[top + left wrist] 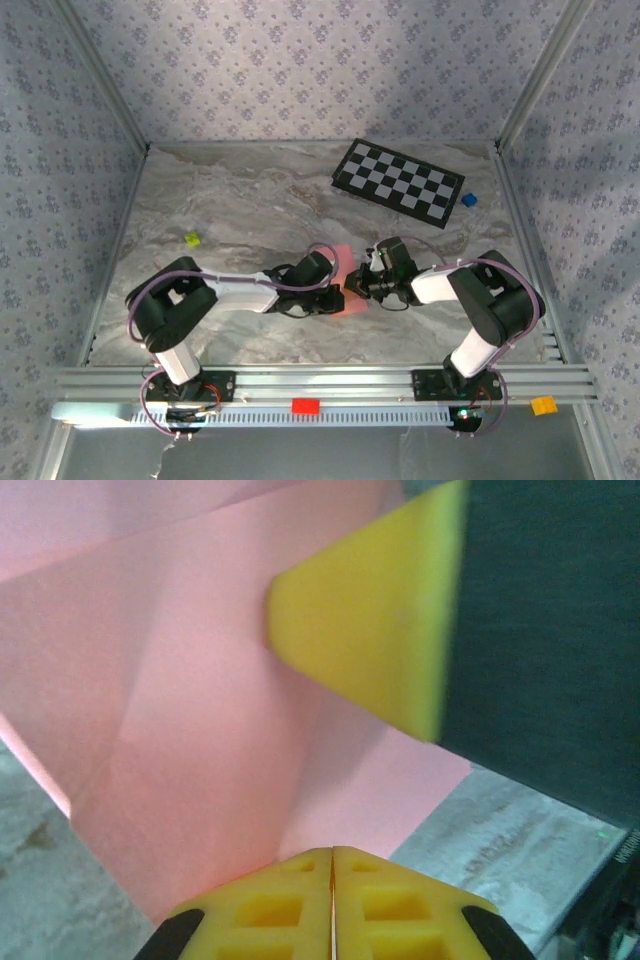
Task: Fold a paper plane with a square sheet of paper (pick it up from the middle)
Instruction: Fold the triangle a second time at the center of the table.
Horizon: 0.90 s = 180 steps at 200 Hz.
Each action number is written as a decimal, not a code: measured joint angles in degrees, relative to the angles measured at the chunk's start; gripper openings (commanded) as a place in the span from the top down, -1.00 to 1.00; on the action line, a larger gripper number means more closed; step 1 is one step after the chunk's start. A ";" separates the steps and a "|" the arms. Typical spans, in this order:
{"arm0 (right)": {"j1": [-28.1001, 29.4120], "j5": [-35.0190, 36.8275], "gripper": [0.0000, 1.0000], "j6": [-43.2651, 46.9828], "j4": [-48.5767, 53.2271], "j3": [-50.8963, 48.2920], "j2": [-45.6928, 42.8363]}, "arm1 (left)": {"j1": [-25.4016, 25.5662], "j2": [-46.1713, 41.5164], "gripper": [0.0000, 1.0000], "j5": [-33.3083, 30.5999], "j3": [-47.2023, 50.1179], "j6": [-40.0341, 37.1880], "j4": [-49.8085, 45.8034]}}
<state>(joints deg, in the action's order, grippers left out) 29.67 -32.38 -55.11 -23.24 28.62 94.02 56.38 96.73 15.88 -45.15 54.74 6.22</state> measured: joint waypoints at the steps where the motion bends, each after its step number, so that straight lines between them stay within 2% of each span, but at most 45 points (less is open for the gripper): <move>1: 0.00 0.00 0.95 0.00 0.00 0.00 0.00 | 0.00 -0.11 0.83 0.00 0.00 0.02 0.02; 27: 0.00 0.00 0.96 0.00 0.00 0.00 0.00 | -0.59 -2.91 0.85 0.04 0.02 0.28 0.96; 68: -0.02 0.00 0.96 0.00 -0.02 -0.09 -0.04 | -1.79 -0.90 0.88 1.53 0.74 2.23 2.49; 98: 0.00 0.24 0.95 0.00 -0.13 -0.31 -0.26 | -1.49 1.49 0.90 1.79 3.23 5.20 4.02; 180: -0.07 0.39 0.96 0.02 0.09 -0.61 -0.66 | 0.66 1.33 0.88 0.39 5.25 9.49 8.55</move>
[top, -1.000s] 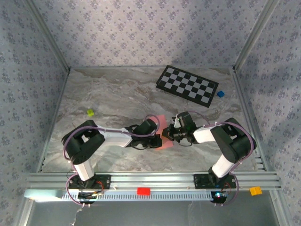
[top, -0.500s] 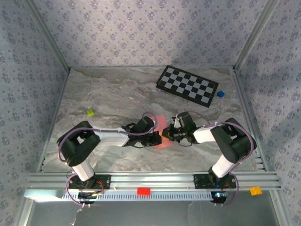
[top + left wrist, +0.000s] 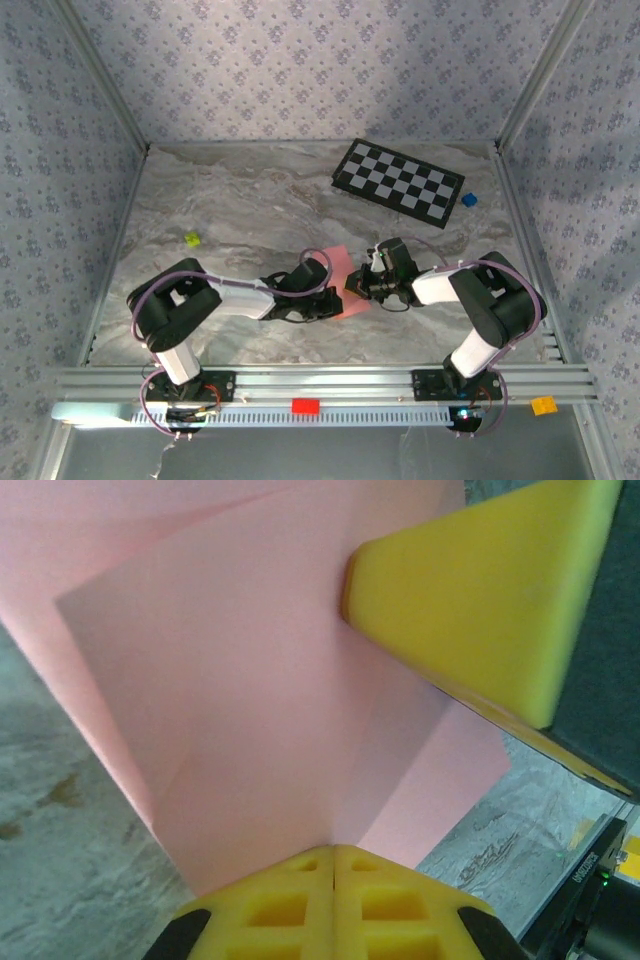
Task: Fold a paper plane with a square sheet of paper (pick it up from the middle)
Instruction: Fold the triangle a second time at the center of the table.
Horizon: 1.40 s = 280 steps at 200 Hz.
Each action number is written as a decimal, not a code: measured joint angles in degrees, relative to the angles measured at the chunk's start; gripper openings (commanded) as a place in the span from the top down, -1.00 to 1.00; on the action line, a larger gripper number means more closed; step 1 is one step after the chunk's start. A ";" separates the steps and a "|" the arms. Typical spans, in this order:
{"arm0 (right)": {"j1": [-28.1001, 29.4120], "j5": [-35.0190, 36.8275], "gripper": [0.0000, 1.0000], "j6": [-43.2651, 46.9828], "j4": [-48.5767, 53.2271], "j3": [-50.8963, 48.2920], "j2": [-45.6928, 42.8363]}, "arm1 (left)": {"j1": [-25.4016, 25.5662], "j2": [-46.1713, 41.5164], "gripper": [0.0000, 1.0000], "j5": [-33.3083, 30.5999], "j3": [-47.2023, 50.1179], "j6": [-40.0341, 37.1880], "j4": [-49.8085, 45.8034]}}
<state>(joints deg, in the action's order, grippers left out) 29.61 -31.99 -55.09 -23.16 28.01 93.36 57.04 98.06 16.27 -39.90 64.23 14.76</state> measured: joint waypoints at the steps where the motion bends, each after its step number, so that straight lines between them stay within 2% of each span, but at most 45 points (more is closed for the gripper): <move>1: 0.00 0.00 0.96 0.00 0.00 -0.02 0.00 | 0.00 -0.02 0.88 0.00 0.02 0.00 0.00; 75: -0.07 -0.02 0.96 0.00 0.00 -0.02 0.00 | 0.85 -2.78 0.81 -0.17 1.88 0.24 -1.25; 142: -0.11 -0.13 0.96 0.00 0.00 -0.02 0.00 | 1.16 -3.06 0.90 0.00 1.88 0.15 -3.39; 183: -0.04 -0.13 0.96 -0.22 -0.09 -0.02 0.00 | 1.27 -4.85 0.76 -0.90 1.86 -0.94 -5.79; 207: 0.52 0.57 0.96 -1.68 -0.57 -0.26 -0.22 | 1.01 -11.26 0.66 -3.17 1.81 -3.17 -10.47; 234: 1.57 2.80 0.96 -5.07 -2.67 -1.84 -1.20 | -1.49 -17.55 0.66 -3.89 1.79 -3.82 -11.63; 256: 2.56 4.85 0.95 -8.57 -4.15 -3.39 -2.38 | -3.78 -17.73 0.69 -3.87 1.55 -4.00 -11.61; 280: 3.85 7.23 0.95 -12.17 -5.25 -4.70 -3.61 | -4.04 -14.64 0.75 -3.17 0.24 -4.17 -11.58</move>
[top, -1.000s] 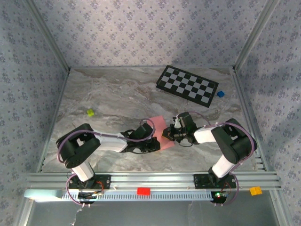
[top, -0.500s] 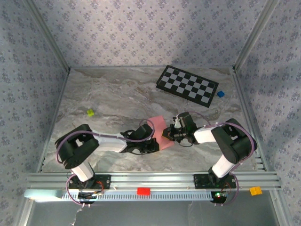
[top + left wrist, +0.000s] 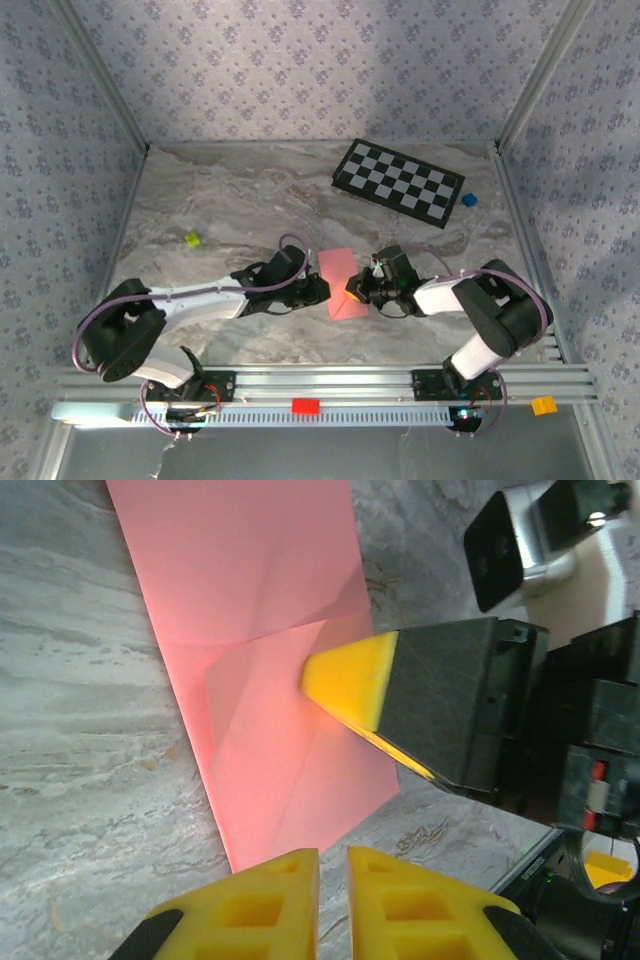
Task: Fold a paper plane with a square sheet of paper (pick it up from the middle)
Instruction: Fold the triangle a second time at the center of the table.
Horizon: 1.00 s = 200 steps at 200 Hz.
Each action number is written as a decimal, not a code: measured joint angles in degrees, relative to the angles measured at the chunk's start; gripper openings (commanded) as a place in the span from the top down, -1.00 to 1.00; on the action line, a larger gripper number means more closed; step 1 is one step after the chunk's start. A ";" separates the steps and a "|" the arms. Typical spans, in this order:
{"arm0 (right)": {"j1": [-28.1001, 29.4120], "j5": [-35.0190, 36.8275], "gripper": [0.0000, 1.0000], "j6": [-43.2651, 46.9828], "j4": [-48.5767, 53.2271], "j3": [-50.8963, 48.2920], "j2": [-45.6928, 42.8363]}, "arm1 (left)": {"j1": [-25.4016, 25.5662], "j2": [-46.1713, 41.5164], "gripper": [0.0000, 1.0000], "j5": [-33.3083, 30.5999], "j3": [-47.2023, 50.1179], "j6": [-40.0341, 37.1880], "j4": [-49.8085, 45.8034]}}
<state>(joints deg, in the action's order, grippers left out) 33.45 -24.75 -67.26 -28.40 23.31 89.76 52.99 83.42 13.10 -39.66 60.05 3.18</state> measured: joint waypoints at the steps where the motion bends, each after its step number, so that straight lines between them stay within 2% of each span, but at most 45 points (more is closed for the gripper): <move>1: 0.04 0.07 0.95 -0.07 -0.02 -0.04 -0.04 | 0.00 0.11 0.75 0.02 -0.04 0.00 0.02; 47: 1.11 2.34 0.94 -3.80 -0.76 -1.05 -0.98 | 0.00 7.91 0.83 2.58 -2.23 0.83 3.43; 131: 1.46 2.93 0.92 -4.31 -0.74 -1.05 -1.07 | 0.81 14.84 0.99 2.67 -3.82 1.01 4.26; 200: 1.49 2.16 0.91 2.89 8.39 1.38 -3.89 | 2.64 14.95 1.00 0.26 -3.82 0.83 4.59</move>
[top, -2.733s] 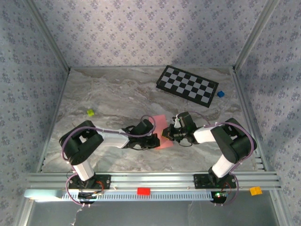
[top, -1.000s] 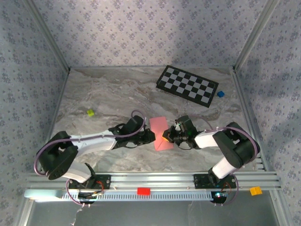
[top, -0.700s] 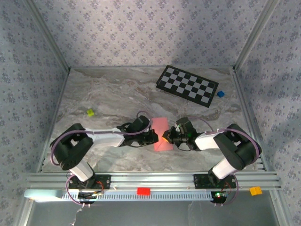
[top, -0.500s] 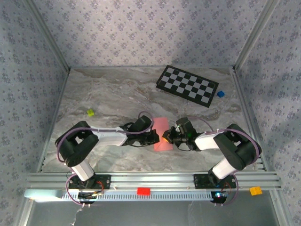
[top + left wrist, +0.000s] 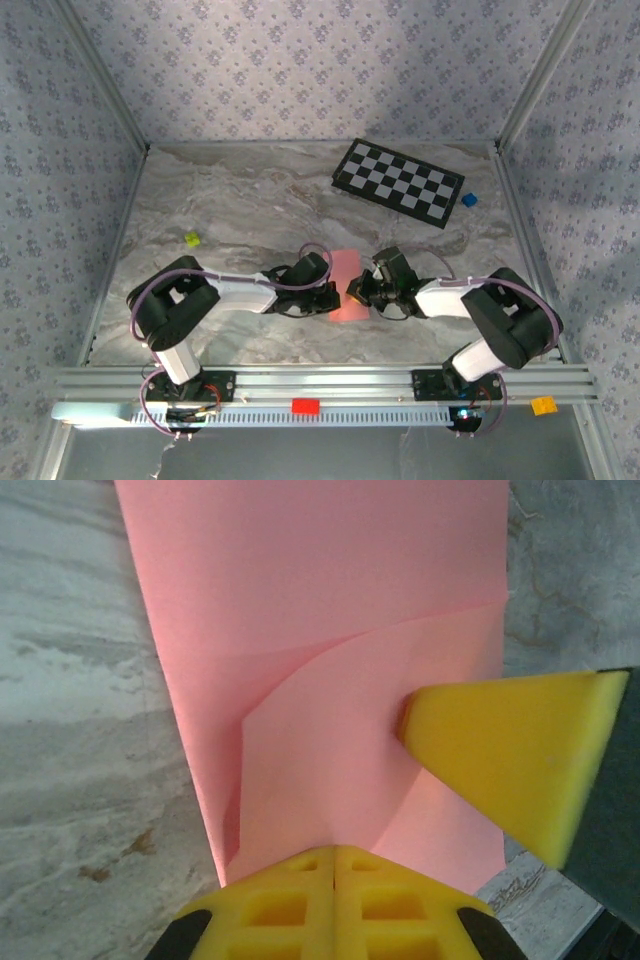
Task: Fold a paper plane with a square sheet of paper (pick it up from the middle)
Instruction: Fold the triangle a second time at the center of the table.
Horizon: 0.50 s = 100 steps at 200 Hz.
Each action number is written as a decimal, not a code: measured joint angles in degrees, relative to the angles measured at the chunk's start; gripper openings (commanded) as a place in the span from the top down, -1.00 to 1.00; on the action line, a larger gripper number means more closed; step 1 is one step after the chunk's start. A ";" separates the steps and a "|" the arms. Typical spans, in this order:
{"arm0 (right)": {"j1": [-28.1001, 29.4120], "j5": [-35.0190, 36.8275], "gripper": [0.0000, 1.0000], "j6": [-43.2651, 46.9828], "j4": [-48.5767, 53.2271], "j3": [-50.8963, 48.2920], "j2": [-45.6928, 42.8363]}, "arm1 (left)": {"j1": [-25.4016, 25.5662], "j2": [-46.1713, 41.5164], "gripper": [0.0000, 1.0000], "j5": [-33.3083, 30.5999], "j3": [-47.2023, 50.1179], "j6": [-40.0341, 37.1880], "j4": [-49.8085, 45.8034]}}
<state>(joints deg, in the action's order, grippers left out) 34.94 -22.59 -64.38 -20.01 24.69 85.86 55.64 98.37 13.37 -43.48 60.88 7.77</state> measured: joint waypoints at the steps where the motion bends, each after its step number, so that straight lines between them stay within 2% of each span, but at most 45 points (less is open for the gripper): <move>1: 0.00 -0.11 0.91 0.15 0.09 0.04 0.00 | 0.00 0.00 1.00 -0.02 0.00 0.00 0.00; 45: -1.01 -1.99 0.92 3.41 1.81 0.33 0.63 | 0.37 0.02 1.00 -0.83 -1.11 -1.14 -2.01; 100: -9.60 -8.35 0.90 6.01 0.02 -0.50 1.88 | 0.42 0.11 1.00 -1.05 -1.60 -1.95 -2.93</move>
<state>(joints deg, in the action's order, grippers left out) 25.34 -30.94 -58.37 -19.99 24.18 87.74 56.05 98.48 12.32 -45.08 58.94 4.84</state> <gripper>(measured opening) 0.051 0.046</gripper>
